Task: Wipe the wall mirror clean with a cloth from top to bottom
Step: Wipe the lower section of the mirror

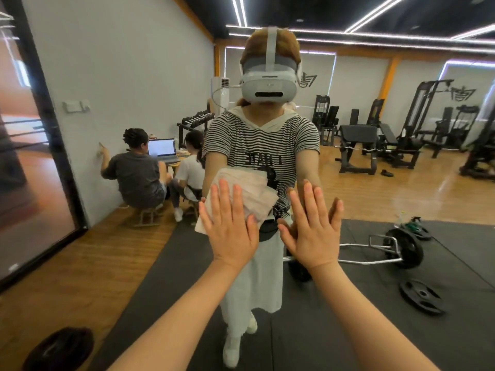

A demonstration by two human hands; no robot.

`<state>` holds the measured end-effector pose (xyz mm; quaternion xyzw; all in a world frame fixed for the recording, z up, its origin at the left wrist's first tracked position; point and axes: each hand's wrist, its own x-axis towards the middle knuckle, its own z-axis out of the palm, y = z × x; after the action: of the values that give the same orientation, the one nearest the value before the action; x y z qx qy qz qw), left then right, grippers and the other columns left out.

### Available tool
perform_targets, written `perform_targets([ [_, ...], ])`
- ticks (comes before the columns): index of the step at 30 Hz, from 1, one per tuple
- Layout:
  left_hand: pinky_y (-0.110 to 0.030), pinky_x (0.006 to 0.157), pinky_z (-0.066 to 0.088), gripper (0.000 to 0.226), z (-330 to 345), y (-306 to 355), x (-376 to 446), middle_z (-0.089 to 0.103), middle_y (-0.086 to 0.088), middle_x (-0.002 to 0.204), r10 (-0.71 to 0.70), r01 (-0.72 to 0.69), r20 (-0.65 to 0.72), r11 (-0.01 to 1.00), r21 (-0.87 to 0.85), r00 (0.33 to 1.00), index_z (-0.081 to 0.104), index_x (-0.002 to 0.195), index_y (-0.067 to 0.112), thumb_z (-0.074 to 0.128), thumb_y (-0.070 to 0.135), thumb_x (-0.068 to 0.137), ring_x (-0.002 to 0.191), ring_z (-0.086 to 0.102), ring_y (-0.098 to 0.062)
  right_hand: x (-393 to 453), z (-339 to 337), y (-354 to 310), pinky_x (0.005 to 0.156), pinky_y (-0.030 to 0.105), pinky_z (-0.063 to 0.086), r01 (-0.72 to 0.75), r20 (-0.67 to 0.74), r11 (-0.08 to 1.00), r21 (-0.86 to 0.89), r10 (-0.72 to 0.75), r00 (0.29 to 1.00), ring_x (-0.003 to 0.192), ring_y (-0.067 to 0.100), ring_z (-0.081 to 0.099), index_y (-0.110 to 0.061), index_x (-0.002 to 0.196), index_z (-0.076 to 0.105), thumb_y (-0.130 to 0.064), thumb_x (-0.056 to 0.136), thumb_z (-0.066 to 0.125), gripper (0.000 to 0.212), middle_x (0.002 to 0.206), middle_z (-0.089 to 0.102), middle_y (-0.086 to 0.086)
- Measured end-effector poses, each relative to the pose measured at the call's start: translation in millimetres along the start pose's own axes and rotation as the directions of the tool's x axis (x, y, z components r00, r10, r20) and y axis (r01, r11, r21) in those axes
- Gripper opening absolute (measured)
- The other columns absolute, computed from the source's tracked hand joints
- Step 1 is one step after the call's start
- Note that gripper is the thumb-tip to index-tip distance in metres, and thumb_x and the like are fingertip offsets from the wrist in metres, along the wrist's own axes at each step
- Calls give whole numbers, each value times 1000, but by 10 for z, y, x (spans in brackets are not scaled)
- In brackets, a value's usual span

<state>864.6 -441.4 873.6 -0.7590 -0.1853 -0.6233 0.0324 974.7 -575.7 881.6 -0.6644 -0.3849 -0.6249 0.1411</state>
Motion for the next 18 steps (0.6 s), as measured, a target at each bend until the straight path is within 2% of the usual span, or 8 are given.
perform_targets([
  [3,-47,119,-2,61,-17,17,-9,-14,-1,162,2,-2,-5,1000,-4,1000,-4,155,17,16,38,102,150,-7,-22,-5,-13,-4,118,50,-3,-8,14,1000,-3,8,1000,150,20,0,-19,156,8,-52,94,38,76,163,-3,4],
  [6,-45,119,-6,66,-71,-10,0,-13,-3,163,24,-24,26,1000,-4,999,-5,155,17,27,34,99,149,-10,-21,-17,-26,-6,118,50,-3,-23,40,999,22,22,999,150,20,1,-21,156,6,-51,94,40,77,163,-4,3],
  [9,-41,120,-8,67,-160,-24,10,8,-14,159,32,-33,86,999,10,996,1,156,16,30,27,96,149,-11,-19,19,-84,-111,118,53,-4,-94,98,994,52,88,991,150,22,0,-20,156,6,-47,93,41,77,163,-6,4],
  [12,-40,120,-5,60,-222,-14,13,16,-19,157,15,-17,107,1000,19,994,15,152,7,30,25,96,149,-9,-19,54,-220,-197,118,53,-5,-155,189,984,87,137,972,150,23,-3,-15,153,16,-39,92,43,71,163,-2,7],
  [15,-44,119,-4,62,-211,40,8,16,-24,156,-2,-7,127,998,63,992,13,153,5,30,27,97,149,-5,-25,88,-378,-94,118,51,1,-130,271,980,148,86,959,150,21,0,-16,151,24,-31,88,44,67,160,12,8],
  [18,-48,117,-6,69,-178,99,8,15,-31,154,-3,-26,167,985,168,986,11,151,-2,28,38,97,144,5,-40,47,-527,144,116,54,14,-33,331,969,245,-51,942,148,24,16,-17,149,29,-27,86,45,66,158,19,6],
])
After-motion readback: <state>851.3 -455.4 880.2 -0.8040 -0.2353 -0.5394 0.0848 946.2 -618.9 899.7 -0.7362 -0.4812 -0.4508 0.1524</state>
